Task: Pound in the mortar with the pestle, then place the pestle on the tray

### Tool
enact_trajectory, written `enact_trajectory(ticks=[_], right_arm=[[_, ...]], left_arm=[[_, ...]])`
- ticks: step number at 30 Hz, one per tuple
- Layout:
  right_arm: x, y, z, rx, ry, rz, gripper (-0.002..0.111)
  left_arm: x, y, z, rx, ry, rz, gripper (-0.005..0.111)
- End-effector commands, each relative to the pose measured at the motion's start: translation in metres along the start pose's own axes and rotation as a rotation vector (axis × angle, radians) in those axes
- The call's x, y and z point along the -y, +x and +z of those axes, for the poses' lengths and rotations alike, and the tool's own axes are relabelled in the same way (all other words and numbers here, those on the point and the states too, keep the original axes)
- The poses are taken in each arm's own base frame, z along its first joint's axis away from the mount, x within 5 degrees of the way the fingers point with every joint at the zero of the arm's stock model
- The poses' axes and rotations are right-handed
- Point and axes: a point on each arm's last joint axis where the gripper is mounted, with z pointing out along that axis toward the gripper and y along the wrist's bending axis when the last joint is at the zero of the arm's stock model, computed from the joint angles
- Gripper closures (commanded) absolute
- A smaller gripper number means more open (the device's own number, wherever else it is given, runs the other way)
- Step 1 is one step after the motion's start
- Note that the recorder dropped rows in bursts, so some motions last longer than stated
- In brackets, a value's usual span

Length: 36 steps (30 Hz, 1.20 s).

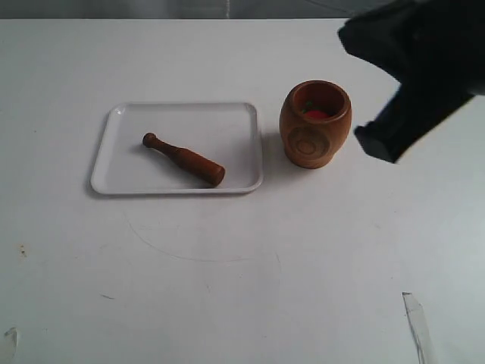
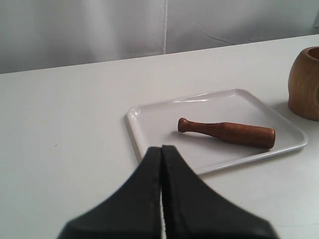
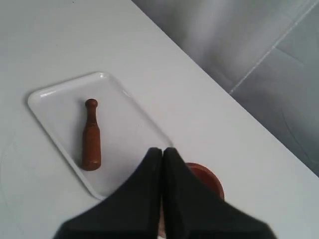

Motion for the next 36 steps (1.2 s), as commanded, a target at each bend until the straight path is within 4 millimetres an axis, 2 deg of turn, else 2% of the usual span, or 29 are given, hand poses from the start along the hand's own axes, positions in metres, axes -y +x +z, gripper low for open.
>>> enact_trajectory(ticks=[1, 6, 12, 16, 22, 36], right_arm=[[0.002, 0.022, -0.029, 0.063, 0.061, 0.056, 0.108], [0.004, 0.046, -0.059, 0.048, 0.102, 0.103, 0.108], [0.007, 0.084, -0.091, -0.16, 0.154, 0.182, 0.108], [0.003, 0.099, -0.106, -0.241, 0.129, 0.249, 0.108], [-0.009, 0.102, -0.113, -0.232, 0.012, 0.352, 0.108], [-0.009, 0.102, -0.113, -0.232, 0.011, 0.354, 0.108]], left_arm=[[0.001, 0.0, 0.0, 0.007, 0.008, -0.012, 0.107], [0.001, 0.0, 0.0, 0.007, 0.008, -0.012, 0.107], [0.001, 0.0, 0.0, 0.007, 0.008, -0.012, 0.107], [0.001, 0.0, 0.0, 0.007, 0.008, -0.012, 0.107], [0.001, 0.0, 0.0, 0.007, 0.008, -0.012, 0.107], [0.001, 0.0, 0.0, 0.007, 0.008, -0.012, 0.107]])
